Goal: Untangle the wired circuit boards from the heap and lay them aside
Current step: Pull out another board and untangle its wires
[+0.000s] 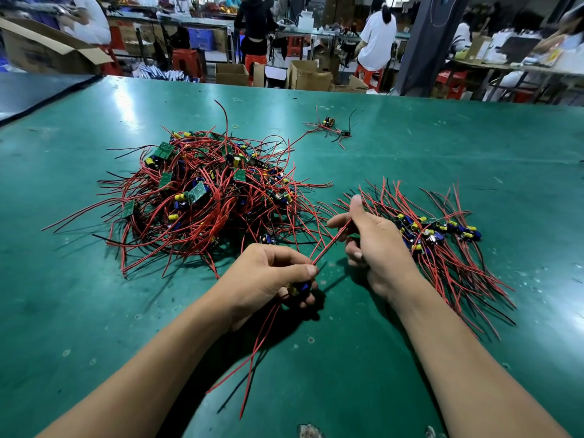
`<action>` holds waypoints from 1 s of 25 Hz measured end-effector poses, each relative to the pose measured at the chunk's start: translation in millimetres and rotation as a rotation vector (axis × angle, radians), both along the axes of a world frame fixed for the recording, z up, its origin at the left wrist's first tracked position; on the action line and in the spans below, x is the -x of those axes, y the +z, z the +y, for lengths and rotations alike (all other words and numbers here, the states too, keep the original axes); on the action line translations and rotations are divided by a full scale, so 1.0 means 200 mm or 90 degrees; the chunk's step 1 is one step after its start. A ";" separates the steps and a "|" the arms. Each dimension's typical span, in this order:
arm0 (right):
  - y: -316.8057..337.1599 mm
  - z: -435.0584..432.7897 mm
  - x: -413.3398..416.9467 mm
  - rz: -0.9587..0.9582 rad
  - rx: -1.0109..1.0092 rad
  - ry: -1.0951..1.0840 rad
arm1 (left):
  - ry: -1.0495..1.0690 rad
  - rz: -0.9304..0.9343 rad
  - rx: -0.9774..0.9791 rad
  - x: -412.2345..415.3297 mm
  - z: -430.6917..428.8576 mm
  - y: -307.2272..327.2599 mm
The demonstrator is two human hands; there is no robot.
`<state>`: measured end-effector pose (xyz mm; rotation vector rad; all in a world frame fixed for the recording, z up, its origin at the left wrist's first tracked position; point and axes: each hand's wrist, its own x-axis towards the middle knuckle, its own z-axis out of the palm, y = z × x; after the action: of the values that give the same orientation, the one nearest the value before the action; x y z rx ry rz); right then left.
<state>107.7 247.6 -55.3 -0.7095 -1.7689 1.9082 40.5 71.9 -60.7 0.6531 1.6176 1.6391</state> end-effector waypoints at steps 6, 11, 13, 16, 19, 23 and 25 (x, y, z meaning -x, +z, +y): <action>0.05 0.01 -0.01 0.020 0.263 0.084 | -0.022 -0.012 -0.004 0.01 -0.01 0.00; 0.04 -0.01 0.00 0.006 0.168 0.048 | 0.003 -0.038 -0.008 0.01 0.00 -0.01; 0.05 -0.02 -0.01 0.007 0.179 0.070 | 0.012 -0.062 -0.021 0.00 0.01 -0.01; 0.05 -0.05 -0.01 -0.027 0.174 0.097 | 0.047 -0.153 -0.058 0.00 0.02 0.02; 0.05 -0.07 -0.01 -0.069 0.174 0.118 | 0.090 -0.234 -0.084 0.01 0.03 0.04; 0.04 -0.09 -0.03 -0.099 0.079 0.141 | 0.083 -0.240 -0.098 0.03 0.03 0.05; 0.03 -0.11 -0.03 -0.114 -0.033 0.135 | 0.081 -0.248 -0.128 0.03 0.03 0.05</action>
<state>114.1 224.7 -49.2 -0.7189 -2.0705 1.9780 35.1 77.7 -50.8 0.3047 1.2448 1.9004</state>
